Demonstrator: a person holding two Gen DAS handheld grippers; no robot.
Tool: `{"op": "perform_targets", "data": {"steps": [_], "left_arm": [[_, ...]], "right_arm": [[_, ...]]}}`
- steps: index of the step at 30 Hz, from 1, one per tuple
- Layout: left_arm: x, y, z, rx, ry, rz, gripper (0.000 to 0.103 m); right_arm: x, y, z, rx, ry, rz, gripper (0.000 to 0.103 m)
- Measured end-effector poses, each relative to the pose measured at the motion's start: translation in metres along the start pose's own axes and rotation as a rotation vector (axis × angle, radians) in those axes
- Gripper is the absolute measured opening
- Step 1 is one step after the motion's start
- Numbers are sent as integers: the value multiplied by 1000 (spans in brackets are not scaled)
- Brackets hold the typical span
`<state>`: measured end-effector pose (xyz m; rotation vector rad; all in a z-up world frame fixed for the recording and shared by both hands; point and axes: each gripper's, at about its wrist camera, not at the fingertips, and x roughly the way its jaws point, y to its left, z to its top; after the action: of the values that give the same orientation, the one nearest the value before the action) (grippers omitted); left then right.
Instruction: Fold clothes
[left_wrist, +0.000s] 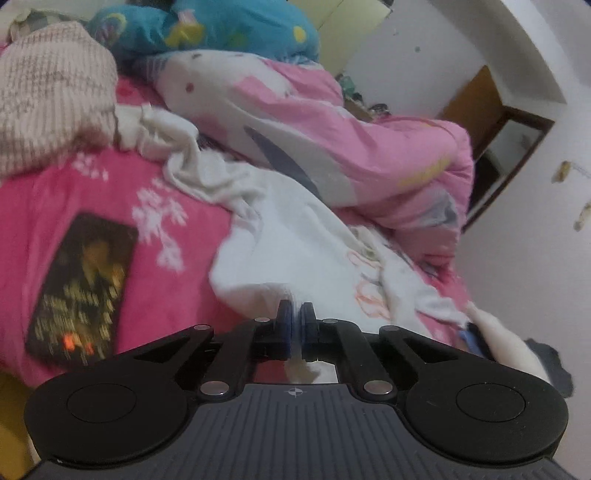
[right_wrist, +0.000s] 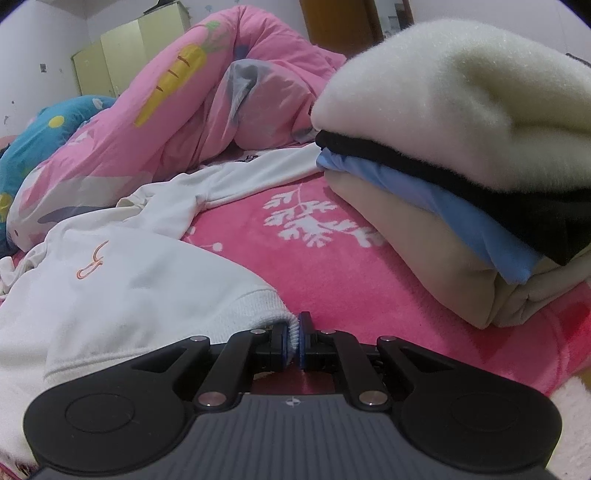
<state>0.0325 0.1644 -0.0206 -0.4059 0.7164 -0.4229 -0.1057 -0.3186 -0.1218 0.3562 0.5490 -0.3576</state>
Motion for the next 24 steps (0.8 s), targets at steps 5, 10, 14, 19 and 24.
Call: {"op": "perform_targets", "data": {"steps": [5,10,14,19,24], "left_arm": [[24,4,-9,118,59,142,21],[-3,16,-37,171,40,163,31],[-6,10,-54,297,68,195,31],[14,-15,-78,532,100,274,31],[32,-35,-95,740,66,362,31]], "right_arm": [[0,0,0,0,2,-1,6],[1,-1,1,-8,5,-1,6],[2,0,1,-20,5,-1,6],[2,0,0,-21,2,-1,7],[2,0,0,-15,3,-1,7]]}}
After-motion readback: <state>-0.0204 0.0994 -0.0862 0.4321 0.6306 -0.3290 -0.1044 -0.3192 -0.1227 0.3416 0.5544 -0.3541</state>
